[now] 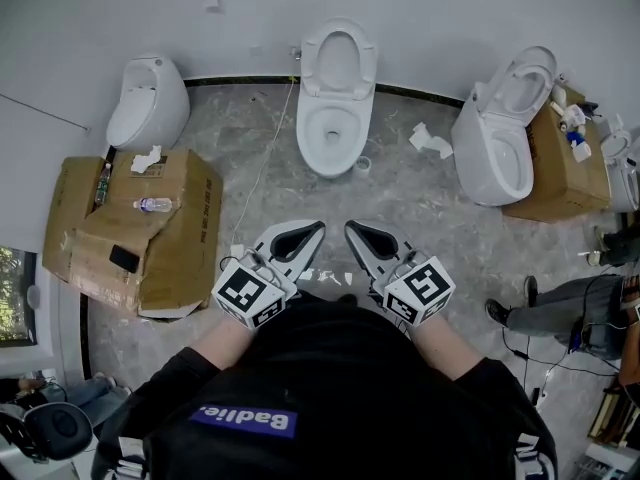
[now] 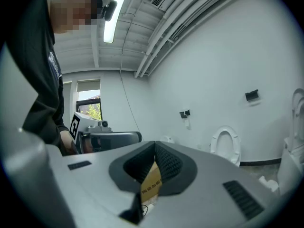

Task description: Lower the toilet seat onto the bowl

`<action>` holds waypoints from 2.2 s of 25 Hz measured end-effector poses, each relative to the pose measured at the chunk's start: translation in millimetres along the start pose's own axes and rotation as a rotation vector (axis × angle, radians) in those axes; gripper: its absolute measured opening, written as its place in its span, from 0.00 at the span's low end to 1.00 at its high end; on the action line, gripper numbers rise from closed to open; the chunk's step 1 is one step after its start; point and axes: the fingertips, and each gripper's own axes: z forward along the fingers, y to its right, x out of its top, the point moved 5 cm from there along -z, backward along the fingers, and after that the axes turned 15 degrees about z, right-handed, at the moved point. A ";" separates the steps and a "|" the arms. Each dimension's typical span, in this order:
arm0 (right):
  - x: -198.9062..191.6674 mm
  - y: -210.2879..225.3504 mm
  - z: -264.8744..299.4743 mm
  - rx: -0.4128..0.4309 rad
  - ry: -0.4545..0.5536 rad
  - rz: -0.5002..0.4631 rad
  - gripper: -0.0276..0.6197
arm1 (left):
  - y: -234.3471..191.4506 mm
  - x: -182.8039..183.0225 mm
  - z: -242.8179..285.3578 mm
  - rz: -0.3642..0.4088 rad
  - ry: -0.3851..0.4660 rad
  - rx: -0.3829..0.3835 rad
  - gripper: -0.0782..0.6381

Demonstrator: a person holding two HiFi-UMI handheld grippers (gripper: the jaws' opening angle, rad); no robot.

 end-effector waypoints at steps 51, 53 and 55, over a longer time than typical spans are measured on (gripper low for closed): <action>105.1 200.7 204.0 -0.044 -0.021 0.054 0.09 | -272.3 -37.2 160.9 0.014 -0.023 -0.033 0.13; 114.5 218.9 203.9 -0.023 -0.022 0.059 0.09 | -277.7 -35.7 177.4 0.015 -0.033 -0.005 0.13; 122.9 238.1 203.7 -0.005 -0.029 0.066 0.09 | -283.1 -34.0 192.7 0.016 -0.039 0.023 0.13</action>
